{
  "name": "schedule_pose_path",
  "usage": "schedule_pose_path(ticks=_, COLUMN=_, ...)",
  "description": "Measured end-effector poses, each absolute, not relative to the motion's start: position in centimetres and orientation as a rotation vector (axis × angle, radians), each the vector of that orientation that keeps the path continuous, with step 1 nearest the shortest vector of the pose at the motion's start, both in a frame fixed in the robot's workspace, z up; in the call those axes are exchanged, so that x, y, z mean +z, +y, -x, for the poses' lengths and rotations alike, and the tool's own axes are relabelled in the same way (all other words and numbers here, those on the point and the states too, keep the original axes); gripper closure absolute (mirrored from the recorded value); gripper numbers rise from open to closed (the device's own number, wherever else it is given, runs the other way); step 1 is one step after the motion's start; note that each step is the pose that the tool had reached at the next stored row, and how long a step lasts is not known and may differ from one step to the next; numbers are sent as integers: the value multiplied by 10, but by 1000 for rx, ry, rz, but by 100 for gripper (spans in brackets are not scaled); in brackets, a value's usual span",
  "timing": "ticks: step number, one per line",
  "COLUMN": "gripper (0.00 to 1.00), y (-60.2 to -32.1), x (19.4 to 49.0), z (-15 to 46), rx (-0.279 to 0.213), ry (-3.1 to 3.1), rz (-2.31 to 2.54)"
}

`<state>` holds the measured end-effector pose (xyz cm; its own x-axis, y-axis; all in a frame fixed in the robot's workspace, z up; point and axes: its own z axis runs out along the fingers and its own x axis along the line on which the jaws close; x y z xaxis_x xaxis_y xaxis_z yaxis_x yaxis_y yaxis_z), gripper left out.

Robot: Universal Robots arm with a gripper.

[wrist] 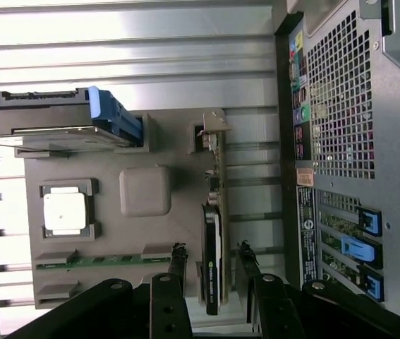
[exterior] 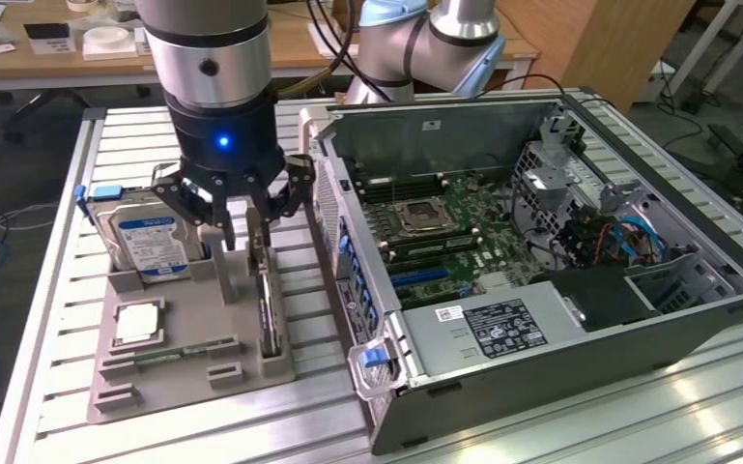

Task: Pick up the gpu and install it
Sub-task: 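Pick up the gpu and move the gpu toward the slot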

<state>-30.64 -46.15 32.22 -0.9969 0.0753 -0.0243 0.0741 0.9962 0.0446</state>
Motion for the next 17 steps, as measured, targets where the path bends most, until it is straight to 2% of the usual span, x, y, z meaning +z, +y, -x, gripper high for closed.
schedule_pose_path(ticks=17, gripper=58, y=-461, x=312, z=306, rx=68, ry=3113, rz=-116)
